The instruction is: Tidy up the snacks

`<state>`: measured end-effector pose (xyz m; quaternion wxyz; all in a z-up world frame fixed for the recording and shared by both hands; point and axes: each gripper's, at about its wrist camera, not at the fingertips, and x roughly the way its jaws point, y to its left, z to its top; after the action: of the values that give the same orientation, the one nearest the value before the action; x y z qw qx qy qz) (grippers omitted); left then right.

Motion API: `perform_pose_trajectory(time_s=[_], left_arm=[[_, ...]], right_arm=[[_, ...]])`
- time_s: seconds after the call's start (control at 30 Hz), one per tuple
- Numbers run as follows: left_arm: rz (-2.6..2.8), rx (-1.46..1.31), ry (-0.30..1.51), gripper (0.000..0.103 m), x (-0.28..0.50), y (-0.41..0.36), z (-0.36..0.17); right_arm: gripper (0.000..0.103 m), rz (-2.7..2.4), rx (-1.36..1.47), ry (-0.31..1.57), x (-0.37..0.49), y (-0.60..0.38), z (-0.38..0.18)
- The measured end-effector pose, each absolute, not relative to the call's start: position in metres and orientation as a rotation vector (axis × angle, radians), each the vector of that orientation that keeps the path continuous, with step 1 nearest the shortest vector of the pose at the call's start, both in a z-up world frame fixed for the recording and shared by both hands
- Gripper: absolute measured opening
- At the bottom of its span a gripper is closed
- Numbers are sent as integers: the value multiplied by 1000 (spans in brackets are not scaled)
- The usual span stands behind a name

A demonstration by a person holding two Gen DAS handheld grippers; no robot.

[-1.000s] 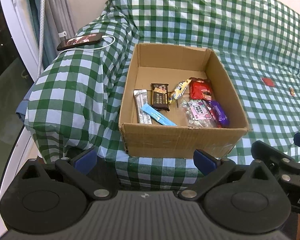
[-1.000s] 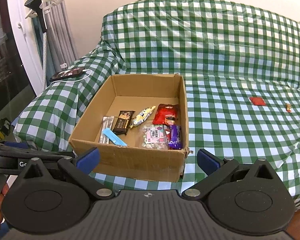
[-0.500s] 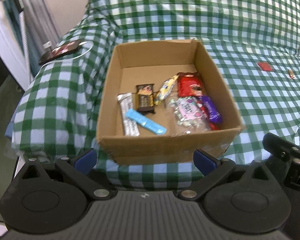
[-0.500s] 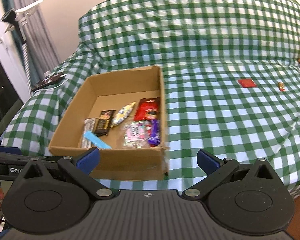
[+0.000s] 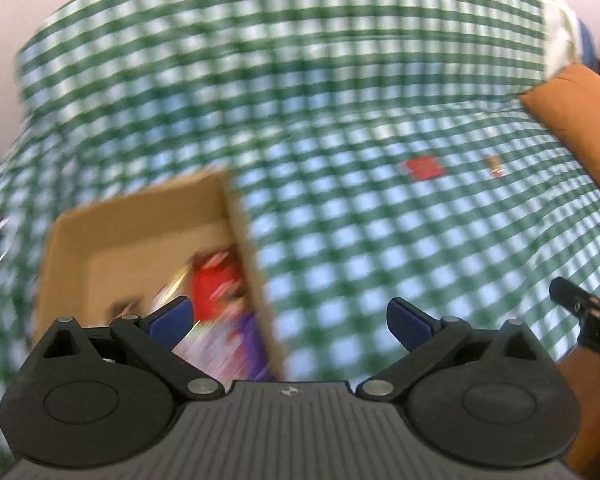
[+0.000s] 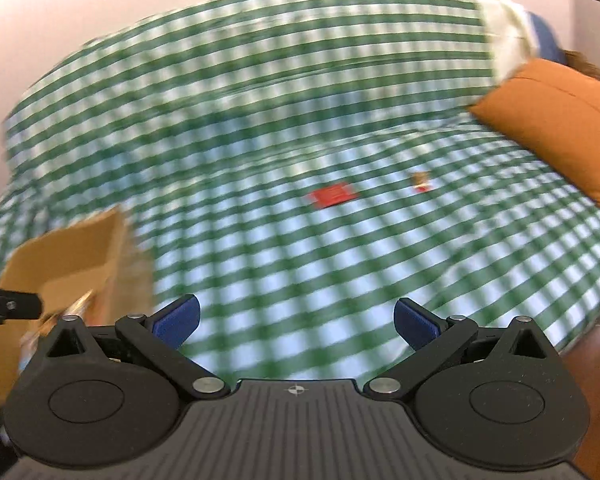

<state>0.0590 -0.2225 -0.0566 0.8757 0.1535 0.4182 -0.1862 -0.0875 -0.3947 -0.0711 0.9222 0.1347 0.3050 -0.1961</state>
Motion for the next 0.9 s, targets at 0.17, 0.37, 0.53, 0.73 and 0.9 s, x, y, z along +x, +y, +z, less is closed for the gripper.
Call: perform_pose_trajectory(time_s=[0.17, 0.37, 0.53, 0.73, 0.9], left_arm=[[-574, 450, 830, 103, 119, -323, -107], [-667, 487, 871, 103, 205, -433, -179], [-706, 527, 845, 103, 254, -504, -237], [-783, 612, 873, 103, 297, -561, -295], [-854, 524, 830, 103, 310, -555, -304]], right_arm=[[103, -527, 292, 553, -39, -487, -86], [103, -615, 298, 537, 45, -601, -141], [103, -599, 273, 589, 120, -673, -198], [103, -582, 207, 660, 192, -715, -254], [103, -587, 225, 586, 192, -722, -288]])
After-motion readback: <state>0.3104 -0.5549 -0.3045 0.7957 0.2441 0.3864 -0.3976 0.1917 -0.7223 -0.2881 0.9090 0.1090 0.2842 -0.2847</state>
